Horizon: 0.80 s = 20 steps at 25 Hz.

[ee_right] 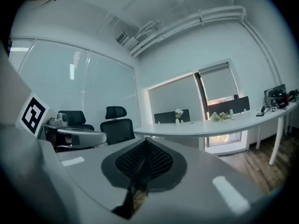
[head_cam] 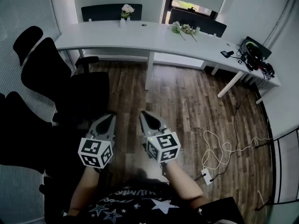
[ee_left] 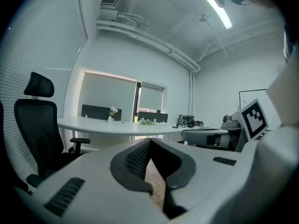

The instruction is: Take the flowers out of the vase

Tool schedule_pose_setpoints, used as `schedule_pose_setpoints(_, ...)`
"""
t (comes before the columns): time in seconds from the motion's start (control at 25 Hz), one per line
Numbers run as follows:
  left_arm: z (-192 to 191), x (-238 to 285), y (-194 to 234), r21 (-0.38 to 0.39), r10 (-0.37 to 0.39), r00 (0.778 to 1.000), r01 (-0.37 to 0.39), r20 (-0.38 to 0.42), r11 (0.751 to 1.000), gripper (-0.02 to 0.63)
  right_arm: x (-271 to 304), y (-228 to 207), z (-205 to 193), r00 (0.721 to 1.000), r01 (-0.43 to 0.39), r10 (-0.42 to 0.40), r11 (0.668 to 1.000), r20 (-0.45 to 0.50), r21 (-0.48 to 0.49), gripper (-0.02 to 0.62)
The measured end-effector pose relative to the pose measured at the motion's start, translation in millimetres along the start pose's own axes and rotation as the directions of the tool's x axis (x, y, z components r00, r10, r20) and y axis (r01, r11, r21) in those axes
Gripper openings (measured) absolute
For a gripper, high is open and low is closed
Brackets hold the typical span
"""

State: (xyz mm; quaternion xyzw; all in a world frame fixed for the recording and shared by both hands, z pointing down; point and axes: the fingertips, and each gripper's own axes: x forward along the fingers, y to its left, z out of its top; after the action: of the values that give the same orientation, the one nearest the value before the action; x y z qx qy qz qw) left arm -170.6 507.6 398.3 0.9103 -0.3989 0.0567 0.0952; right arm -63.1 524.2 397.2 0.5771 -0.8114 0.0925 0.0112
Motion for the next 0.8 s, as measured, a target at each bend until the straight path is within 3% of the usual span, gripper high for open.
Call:
schedule_pose_setpoints(0.6,-8,19,-5,0.019,-0.042,0.999,0.042,-0.025,0.999,0.008,0,-9,-6,1.000,-0.001,0.001,1.000,-0.018,0.001,-0.005)
schedule_pose_setpoints(0.8,-12,20,-5,0.027,-0.018,0.999,0.019,-0.038,0.999,0.008,-3,-19,-8,1.000,0.007,-0.008,0.999,0.017,0.035,-0.005)
